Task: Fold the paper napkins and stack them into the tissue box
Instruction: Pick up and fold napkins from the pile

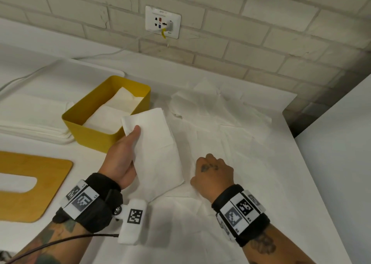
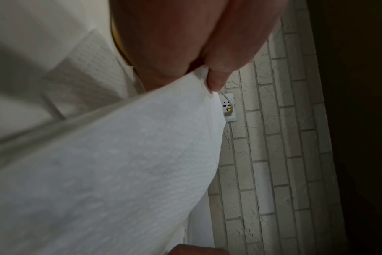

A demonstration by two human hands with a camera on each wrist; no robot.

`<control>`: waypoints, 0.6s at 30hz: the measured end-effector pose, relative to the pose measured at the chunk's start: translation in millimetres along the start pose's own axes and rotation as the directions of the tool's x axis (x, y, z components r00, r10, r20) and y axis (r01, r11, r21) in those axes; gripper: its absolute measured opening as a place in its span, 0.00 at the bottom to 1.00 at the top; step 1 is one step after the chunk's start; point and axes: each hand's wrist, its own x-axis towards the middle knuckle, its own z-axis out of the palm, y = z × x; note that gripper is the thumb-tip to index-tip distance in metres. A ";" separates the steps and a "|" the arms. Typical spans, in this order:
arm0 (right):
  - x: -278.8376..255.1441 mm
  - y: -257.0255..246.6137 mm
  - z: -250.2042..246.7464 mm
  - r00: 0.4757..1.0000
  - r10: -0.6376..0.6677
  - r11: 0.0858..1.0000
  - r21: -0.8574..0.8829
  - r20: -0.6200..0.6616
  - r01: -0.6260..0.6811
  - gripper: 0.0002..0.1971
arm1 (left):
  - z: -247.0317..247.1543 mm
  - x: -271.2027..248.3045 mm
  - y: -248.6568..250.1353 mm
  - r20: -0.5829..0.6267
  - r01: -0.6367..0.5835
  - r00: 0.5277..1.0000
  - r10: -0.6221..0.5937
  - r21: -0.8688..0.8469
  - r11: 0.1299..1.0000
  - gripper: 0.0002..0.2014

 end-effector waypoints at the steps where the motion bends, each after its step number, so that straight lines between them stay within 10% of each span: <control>1: -0.1 2.2 0.9 1.000 0.001 1.000 0.010 -0.002 -0.001 0.13 | 0.2 -0.4 0.0 0.003 0.000 1.000 0.000 -0.005 1.000 0.08; 8: -12.7 34.5 -36.6 0.994 0.060 0.818 0.576 -0.087 0.002 0.05 | -3.2 -1.1 -1.9 0.045 0.015 0.999 -0.014 -0.022 1.000 0.09; 15: -35.2 14.5 -105.3 0.903 -0.060 -0.158 0.898 -0.425 0.412 0.12 | 7.1 -2.1 -2.8 0.191 0.101 0.976 -0.101 0.010 0.995 0.15; 18: -34.9 2.9 -102.2 0.891 -0.064 -0.315 0.857 -0.449 0.409 0.19 | 12.2 1.0 -5.2 0.247 0.105 0.963 -0.112 0.044 0.994 0.16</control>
